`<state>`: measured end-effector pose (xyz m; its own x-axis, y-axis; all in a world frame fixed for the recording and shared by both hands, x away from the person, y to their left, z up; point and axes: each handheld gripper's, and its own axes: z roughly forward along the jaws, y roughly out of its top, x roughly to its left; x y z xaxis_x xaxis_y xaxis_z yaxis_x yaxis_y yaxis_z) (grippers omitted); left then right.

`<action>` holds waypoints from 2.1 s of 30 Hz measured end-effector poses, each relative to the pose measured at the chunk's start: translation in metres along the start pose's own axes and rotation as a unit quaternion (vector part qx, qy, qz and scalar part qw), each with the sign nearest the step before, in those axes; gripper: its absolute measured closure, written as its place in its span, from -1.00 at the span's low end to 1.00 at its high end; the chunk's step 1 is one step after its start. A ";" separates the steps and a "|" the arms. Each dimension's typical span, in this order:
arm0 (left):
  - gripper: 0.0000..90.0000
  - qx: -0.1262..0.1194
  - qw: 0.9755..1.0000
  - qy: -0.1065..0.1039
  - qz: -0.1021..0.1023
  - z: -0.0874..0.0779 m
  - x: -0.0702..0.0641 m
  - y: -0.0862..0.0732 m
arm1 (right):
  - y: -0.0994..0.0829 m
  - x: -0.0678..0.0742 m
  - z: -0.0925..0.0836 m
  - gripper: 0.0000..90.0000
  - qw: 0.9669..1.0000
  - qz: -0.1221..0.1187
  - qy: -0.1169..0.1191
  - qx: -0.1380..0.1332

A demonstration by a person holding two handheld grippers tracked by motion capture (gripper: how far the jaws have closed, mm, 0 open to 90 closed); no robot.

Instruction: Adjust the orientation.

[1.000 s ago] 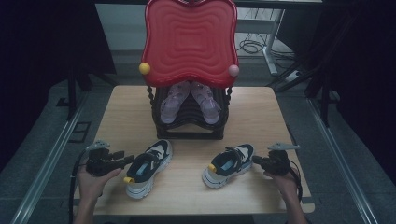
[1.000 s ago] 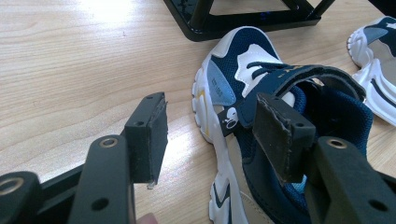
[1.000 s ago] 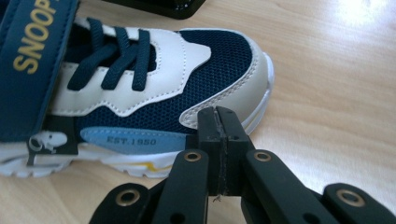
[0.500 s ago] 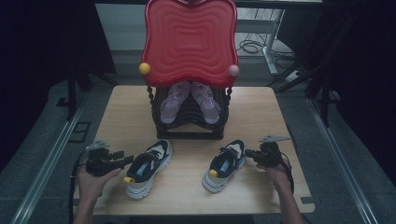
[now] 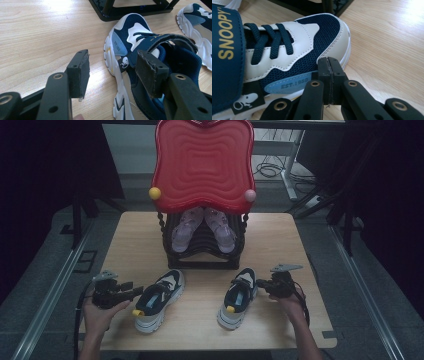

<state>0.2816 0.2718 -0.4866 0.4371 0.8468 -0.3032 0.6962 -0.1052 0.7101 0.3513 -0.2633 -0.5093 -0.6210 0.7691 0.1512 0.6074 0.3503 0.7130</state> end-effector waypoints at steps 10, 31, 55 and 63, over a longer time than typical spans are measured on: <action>-0.01 0.000 1.000 0.000 0.001 0.000 0.000 0.000 | 0.009 0.014 0.014 0.99 1.000 -0.020 0.022 0.002; 0.00 0.000 1.000 0.000 0.001 0.000 0.000 0.000 | 0.021 0.033 0.041 0.98 0.995 -0.041 0.091 -0.003; -0.01 -0.010 1.000 0.002 -0.001 -0.005 0.000 0.000 | 0.015 0.028 -0.001 0.92 0.995 -0.037 0.069 -0.060; -0.01 -0.021 1.000 0.003 -0.004 -0.012 0.002 0.001 | 0.002 0.026 -0.022 0.66 0.995 -0.043 0.060 -0.072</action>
<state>0.2762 0.2798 -0.4792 0.4286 0.8503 -0.3054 0.6746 -0.0764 0.7342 0.3252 -0.2544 -0.4887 -0.7269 0.6679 0.1597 0.4779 0.3251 0.8160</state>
